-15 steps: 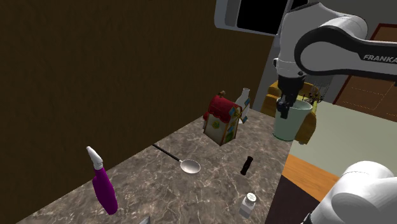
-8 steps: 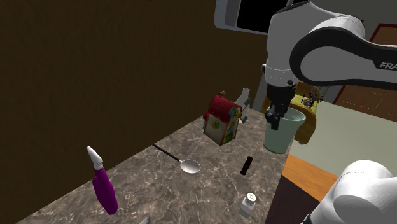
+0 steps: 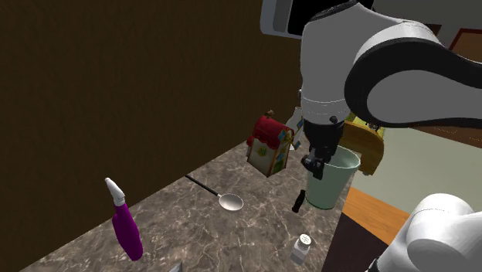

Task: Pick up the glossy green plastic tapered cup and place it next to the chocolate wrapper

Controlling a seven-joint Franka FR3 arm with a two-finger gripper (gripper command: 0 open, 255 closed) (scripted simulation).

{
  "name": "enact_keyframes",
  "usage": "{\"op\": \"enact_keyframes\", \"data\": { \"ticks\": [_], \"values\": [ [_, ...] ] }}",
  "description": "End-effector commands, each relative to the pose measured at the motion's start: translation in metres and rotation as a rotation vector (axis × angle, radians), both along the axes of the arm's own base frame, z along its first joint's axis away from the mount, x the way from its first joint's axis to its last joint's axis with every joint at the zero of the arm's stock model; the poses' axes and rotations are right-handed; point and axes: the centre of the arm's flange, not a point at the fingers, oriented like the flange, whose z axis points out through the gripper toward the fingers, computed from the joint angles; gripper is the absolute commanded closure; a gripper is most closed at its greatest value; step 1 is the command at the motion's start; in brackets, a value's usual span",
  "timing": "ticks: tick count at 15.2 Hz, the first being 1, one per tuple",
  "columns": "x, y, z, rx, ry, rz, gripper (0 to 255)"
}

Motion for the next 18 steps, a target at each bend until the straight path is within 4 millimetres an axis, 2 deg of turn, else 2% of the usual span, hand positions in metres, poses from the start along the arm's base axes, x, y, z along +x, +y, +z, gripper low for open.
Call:
{"op": "enact_keyframes", "data": {
  "ticks": [1,18],
  "values": [
    [-0.003,0.027,-0.004,0.001,0.000,-0.001,255],
    [-0.035,0.247,-0.039,0.001,0.000,-0.001,255]
  ]
}}
